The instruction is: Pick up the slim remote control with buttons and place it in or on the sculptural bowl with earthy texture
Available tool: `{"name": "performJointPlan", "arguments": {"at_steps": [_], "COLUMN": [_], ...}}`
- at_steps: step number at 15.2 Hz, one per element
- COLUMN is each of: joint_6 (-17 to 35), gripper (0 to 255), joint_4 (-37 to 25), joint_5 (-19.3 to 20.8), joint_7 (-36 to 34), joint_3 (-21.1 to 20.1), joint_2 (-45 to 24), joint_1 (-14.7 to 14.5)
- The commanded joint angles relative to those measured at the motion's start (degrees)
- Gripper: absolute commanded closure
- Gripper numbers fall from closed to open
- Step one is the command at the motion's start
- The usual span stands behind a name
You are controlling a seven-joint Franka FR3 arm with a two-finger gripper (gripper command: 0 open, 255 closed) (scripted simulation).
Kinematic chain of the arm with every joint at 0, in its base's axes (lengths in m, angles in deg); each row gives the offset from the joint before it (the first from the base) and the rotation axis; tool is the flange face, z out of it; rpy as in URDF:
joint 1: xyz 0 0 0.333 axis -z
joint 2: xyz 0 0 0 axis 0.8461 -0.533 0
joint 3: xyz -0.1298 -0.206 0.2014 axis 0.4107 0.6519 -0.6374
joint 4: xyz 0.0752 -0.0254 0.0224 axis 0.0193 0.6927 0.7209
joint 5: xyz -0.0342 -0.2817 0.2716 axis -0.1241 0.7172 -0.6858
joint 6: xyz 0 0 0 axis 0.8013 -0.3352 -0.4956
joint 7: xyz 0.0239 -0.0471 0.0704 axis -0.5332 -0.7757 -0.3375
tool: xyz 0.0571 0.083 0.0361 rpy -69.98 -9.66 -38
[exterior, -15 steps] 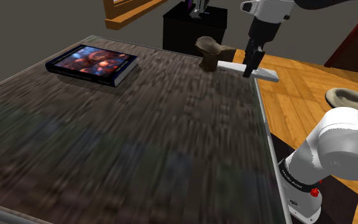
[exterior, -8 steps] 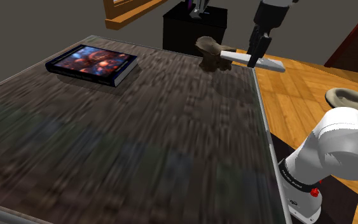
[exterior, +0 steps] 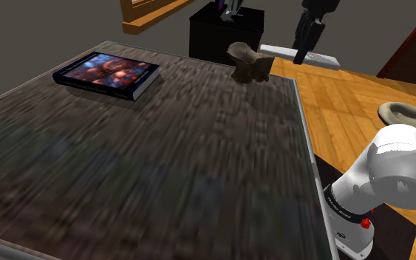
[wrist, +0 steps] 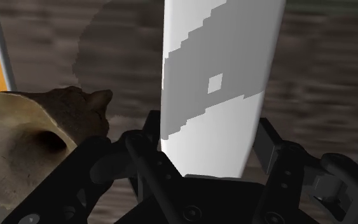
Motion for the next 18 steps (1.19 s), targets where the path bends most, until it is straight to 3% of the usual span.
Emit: {"name": "performJointPlan", "arguments": {"at_steps": [1,10,18], "joint_6": [-1.6,1.0,0.0], "gripper": [255,255,255], "joint_4": [-2.0,-16.1,-35.2], "joint_5": [-0.1,0.6,-2.3], "joint_7": [0.0,6.3,13.1], "joint_3": [-0.1,5.3,10.0], "joint_2": [-0.4,-16.8,-35.2], "joint_1": [0.0,0.7,2.4]}}
